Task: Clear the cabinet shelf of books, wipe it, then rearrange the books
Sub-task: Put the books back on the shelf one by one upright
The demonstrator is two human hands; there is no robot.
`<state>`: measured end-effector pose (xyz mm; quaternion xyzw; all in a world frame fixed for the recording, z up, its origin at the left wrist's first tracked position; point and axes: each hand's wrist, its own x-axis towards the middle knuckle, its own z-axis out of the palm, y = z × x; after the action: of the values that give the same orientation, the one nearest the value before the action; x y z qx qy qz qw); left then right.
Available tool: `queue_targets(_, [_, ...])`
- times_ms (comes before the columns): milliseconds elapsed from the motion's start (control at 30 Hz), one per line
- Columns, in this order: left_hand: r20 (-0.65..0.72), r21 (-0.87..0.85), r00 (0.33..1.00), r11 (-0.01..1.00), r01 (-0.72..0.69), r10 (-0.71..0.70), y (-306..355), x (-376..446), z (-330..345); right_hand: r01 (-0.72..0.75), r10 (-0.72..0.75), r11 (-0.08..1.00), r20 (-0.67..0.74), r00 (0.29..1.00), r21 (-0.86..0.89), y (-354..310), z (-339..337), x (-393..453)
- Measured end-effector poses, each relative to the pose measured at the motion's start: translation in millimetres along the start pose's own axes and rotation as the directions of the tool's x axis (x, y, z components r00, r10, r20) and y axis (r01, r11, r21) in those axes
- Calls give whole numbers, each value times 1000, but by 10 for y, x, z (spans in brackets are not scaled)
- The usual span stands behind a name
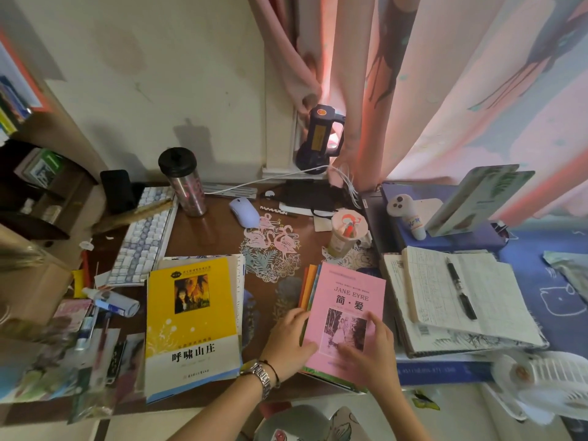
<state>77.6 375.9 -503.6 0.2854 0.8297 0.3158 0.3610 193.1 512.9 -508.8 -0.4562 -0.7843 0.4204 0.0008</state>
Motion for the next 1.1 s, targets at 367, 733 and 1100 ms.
queue_targets(367, [30,-102,993,988,116,-114,7,-53,68,-56,57,996,-17,998,65,42,39,20])
queue_targets(733, [111,-147,981,973,177,-162,-14,-37,7,-59,62,990,-23,998,129,48,-25,-27])
queue_targets(1100, [81,-300,985,939,170,-153,-96,21,51,13,14,886,-55,998,463,-60,-105,-1])
